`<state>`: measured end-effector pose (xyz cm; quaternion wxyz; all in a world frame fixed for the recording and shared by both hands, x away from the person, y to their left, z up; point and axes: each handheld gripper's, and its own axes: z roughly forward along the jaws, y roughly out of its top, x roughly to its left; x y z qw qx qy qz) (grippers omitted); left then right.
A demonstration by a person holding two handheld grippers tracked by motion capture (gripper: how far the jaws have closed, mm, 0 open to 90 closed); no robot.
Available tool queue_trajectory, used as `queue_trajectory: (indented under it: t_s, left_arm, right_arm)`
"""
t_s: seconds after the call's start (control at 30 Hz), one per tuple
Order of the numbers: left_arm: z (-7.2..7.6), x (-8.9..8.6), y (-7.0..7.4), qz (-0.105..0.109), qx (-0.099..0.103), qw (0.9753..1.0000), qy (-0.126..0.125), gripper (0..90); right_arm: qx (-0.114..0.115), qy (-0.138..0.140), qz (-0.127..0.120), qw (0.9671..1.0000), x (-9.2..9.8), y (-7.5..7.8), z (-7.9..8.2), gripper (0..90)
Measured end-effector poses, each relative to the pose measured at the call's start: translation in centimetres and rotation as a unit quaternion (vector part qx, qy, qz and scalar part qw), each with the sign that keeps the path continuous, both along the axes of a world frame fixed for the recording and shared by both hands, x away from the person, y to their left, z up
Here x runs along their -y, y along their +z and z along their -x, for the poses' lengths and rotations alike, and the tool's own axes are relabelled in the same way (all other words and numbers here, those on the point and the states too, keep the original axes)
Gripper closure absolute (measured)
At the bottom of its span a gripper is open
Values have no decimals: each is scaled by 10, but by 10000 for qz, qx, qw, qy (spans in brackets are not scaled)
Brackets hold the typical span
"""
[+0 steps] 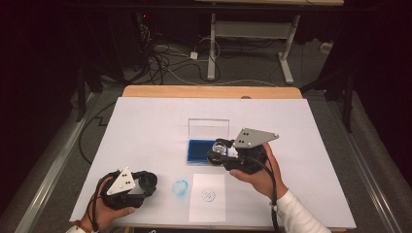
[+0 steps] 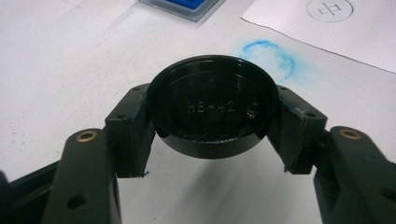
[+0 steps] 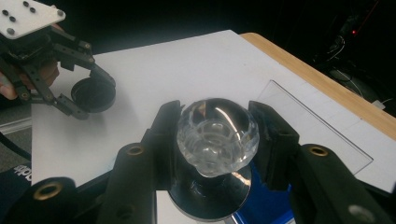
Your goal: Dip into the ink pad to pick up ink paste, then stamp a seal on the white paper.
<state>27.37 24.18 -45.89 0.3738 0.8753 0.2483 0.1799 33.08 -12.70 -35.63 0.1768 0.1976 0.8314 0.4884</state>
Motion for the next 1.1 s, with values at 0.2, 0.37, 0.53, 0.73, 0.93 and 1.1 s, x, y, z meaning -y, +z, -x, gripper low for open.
queue_trajectory:
  t_s: [0.2, 0.37, 0.53, 0.73, 0.93, 1.1]
  left_arm:
    - [1, -1, 0, 9, 3, 10000, 19, 362]
    - [2, -1, 0, -30, 16, 10000, 27, 363]
    - [2, -1, 1, 6, 9, 10000, 49, 362]
    - [3, -3, 0, -25, -3, 10000, 95, 362]
    - [4, -1, 1, -60, 31, 9999, 75, 362]
    - [7, -2, 1, -63, 57, 9999, 102, 362]
  right_arm:
    - [-62, 86, 26, 9999, -2, -4, 4, 570]
    - [-87, 194, 88, 9997, -7, -8, 9, 570]
    - [-173, 345, 136, 9992, -11, -14, 16, 570]
    - [-230, 543, 256, 9979, -19, -22, 24, 570]
    - [-331, 695, 470, 9959, -24, -36, 32, 570]
    - [-434, 800, 621, 9939, -29, -47, 38, 570]
